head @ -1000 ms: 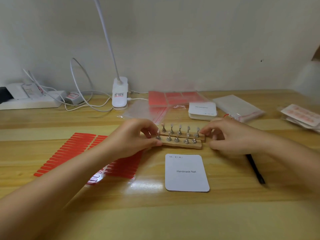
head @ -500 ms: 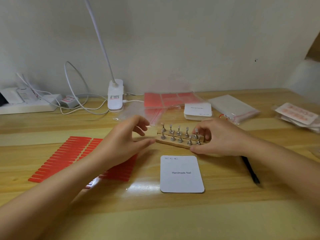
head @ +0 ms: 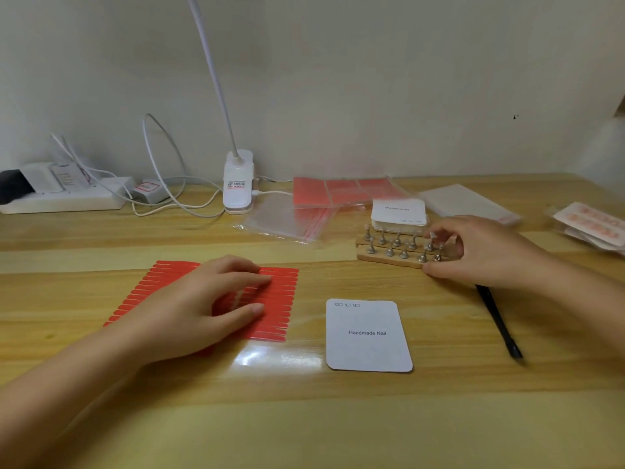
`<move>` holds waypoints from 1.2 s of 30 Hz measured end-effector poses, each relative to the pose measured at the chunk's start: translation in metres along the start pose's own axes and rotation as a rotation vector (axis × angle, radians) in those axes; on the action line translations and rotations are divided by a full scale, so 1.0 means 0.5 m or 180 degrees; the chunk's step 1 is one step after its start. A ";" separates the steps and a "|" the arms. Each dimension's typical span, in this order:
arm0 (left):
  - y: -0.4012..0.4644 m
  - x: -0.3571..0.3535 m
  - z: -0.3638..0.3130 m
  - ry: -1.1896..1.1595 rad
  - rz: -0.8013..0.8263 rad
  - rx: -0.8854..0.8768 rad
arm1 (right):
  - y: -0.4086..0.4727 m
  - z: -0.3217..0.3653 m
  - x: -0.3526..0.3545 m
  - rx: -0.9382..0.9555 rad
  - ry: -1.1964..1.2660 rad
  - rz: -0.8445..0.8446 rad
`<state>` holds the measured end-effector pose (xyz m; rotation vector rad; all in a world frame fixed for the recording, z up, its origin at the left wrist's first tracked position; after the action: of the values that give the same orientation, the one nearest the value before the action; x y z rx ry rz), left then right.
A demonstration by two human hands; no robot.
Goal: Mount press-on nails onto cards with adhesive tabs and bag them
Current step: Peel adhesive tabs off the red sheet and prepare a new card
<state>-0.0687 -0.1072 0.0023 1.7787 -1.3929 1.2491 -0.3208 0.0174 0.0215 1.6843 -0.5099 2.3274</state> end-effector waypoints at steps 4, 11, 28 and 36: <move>0.018 -0.020 -0.027 0.0385 0.0014 0.0101 | -0.015 0.009 0.016 0.0060 -0.0075 -0.0185; 0.045 -0.027 -0.048 0.0532 -0.0118 0.0275 | -0.086 -0.050 0.001 -0.0866 -0.0530 0.0001; 0.047 0.015 0.019 0.0189 0.0355 0.0678 | -0.098 0.017 -0.071 0.0690 0.4380 0.1272; 0.057 0.051 0.015 -0.0271 0.0028 0.0479 | -0.103 0.091 0.023 0.1664 0.4473 -0.0159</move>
<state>-0.0925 -0.1336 0.0191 1.9494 -1.3862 1.3275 -0.2654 0.0460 0.0527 -0.1680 0.4370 2.9560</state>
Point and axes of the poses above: each hand's wrist, its own y-axis towards the middle knuckle, its own x-axis out of the back of the hand, z = x × y, the point moved 10 cm from there along y, towards the middle knuckle, and after that the axes turned 15 degrees about z, right-handed, at the moved point
